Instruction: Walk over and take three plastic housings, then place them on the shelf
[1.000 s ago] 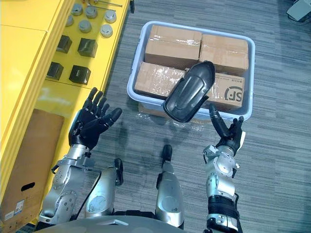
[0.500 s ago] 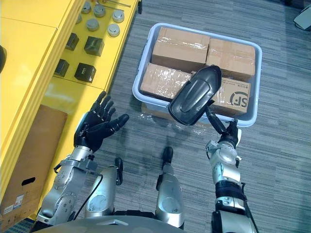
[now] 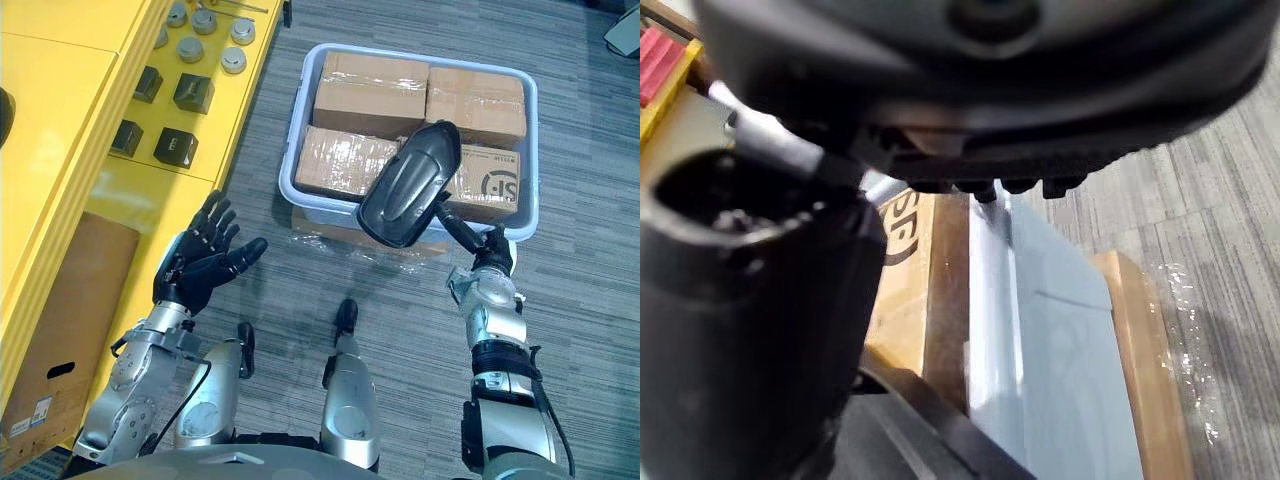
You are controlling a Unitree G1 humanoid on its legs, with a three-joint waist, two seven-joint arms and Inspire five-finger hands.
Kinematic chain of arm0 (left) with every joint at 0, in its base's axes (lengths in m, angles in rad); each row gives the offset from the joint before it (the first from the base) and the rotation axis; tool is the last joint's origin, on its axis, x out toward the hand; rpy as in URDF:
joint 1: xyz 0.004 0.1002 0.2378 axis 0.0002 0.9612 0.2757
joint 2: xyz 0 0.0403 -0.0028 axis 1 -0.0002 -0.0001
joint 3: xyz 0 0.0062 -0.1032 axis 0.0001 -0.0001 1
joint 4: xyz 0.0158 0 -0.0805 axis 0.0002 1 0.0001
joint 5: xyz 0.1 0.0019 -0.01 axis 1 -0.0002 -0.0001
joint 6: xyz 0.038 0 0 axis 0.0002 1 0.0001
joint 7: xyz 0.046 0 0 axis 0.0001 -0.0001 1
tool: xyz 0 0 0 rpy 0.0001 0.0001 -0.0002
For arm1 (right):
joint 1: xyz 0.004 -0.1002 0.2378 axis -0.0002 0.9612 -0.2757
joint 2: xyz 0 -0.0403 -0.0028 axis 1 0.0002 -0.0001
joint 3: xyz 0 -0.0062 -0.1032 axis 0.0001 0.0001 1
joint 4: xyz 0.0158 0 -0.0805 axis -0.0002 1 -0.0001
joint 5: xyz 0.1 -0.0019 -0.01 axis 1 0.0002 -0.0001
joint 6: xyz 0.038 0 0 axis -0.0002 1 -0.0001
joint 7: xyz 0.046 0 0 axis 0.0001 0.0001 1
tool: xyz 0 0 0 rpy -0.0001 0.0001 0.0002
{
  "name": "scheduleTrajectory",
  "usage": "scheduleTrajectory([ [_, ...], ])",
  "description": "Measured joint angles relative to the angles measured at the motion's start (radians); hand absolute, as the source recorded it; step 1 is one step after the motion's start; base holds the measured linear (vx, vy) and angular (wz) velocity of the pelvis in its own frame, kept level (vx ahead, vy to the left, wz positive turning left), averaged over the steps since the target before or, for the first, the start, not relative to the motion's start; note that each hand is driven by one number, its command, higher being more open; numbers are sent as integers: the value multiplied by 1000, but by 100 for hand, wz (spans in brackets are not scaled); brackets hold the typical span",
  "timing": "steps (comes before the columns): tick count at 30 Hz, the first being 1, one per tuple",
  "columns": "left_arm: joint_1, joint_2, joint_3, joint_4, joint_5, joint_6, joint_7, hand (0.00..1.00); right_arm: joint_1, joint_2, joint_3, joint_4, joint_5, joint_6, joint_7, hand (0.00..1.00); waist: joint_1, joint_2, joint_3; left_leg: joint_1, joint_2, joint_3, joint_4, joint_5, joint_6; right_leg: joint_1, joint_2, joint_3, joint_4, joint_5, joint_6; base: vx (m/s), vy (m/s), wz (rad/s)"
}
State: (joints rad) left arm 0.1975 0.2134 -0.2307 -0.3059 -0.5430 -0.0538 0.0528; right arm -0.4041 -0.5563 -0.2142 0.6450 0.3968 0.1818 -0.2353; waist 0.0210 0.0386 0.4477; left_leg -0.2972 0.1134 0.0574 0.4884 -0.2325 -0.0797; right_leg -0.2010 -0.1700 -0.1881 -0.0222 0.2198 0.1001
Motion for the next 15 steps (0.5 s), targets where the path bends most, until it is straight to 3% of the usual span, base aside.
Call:
scheduleTrajectory([
  [5, -1, 0, -1, 0, -2, 0, 0, 100, -93, -78, 13, -35, -21, -25, 30, 100, 1, 3, 1, 0, 0, -1, 0, 0, 0, 0, 0, 0, 0, 1, 0, -21, 19, 1],
  [9, 0, 0, 1, 0, -2, 0, 1, 100, -122, -109, 48, -76, -37, -30, 115, 100, 4, 4, 1, 1, 0, -2, -1, 0, 0, 3, 1, -1, 0, 1, 1, -15, 35, 2],
  [13, 3, -2, 7, 0, 0, 1, 0, 100, -69, -109, 109, -161, -29, 76, 358, 100, 7, 5, 1, 11, 0, -3, -5, -1, -2, 14, 0, -5, 0, 1, 0, 0, 28, 1],
  [15, 2, -2, 17, 0, 0, 3, 1, 100, -30, -106, 154, -202, -15, 93, 383, 100, 7, 5, 1, 12, 0, -3, -5, -2, -2, 14, 0, -6, 0, 0, 0, 0, 0, 0],
])
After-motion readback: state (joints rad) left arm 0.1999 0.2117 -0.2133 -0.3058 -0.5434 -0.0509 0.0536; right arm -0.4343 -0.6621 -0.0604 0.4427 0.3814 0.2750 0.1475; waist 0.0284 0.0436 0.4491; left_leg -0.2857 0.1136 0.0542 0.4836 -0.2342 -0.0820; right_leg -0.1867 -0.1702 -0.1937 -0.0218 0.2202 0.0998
